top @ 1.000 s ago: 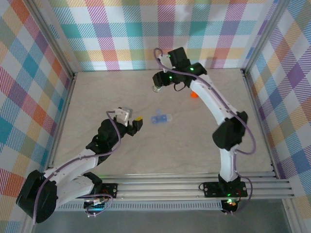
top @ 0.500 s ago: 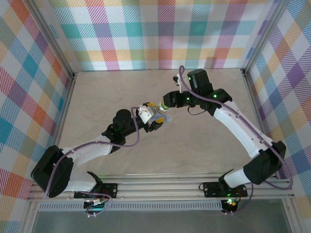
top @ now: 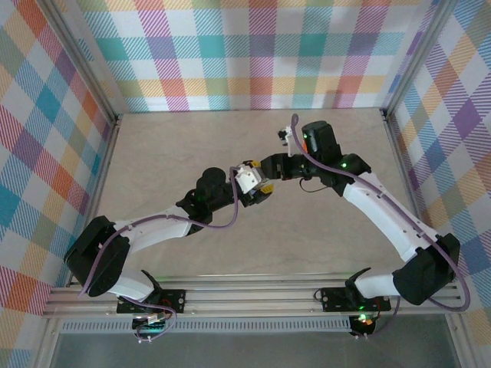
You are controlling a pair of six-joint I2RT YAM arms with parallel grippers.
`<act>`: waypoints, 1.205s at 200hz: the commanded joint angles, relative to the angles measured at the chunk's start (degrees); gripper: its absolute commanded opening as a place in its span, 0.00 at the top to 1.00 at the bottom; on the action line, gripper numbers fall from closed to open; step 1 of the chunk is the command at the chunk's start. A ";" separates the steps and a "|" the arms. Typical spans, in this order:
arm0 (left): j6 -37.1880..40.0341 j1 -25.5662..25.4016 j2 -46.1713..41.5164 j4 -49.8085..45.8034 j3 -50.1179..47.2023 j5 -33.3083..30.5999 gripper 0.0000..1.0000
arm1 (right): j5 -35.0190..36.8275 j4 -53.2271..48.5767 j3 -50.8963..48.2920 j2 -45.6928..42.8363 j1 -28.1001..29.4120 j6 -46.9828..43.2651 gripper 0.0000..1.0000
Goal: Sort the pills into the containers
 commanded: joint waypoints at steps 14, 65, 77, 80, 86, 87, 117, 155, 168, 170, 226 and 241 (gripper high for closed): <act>0.93 -0.64 -0.87 0.68 0.88 0.17 0.40 | -0.94 2.69 -0.67 -2.63 0.13 0.74 0.71; 0.67 -0.63 -2.99 2.88 -1.14 0.54 0.49 | -1.02 3.16 -1.43 -3.80 0.10 1.67 0.71; 0.44 -0.66 -3.50 3.66 -1.85 0.69 0.50 | -1.03 3.18 -1.62 -3.82 0.12 1.91 0.71; 0.39 -0.63 -3.69 4.06 -2.11 0.71 0.50 | -0.99 3.19 -1.68 -3.78 0.09 1.91 0.71; 0.02 -0.68 -4.09 4.88 -2.53 0.80 0.50 | -0.88 3.30 -1.79 -3.82 0.04 1.91 0.71; -0.01 -0.65 -4.17 5.01 -2.57 0.80 0.50 | -0.87 3.26 -1.80 -3.82 0.02 1.87 0.71; -0.07 -0.66 -5.60 4.63 -2.94 2.07 0.50 | -1.46 4.06 -2.43 -3.78 -0.17 2.91 0.71; 0.64 -0.67 -6.57 4.59 -3.43 3.35 0.46 | -3.09 6.02 -3.30 -3.73 -0.83 4.81 0.71; 0.62 -0.66 -6.78 4.44 -3.54 3.26 0.45 | -3.59 6.40 -3.31 -3.68 -0.94 5.22 0.71; 0.64 -0.63 -6.75 4.46 -3.54 3.26 0.45 | -3.67 6.45 -3.31 -3.68 -0.96 5.25 0.71; 0.73 -0.70 -6.90 4.69 -3.68 2.70 0.39 | -3.64 6.31 -3.48 -3.90 -1.00 5.26 0.71; 0.91 -0.63 -6.88 4.20 -3.58 2.74 0.41 | -3.39 6.32 -3.57 -3.99 -1.03 5.24 0.71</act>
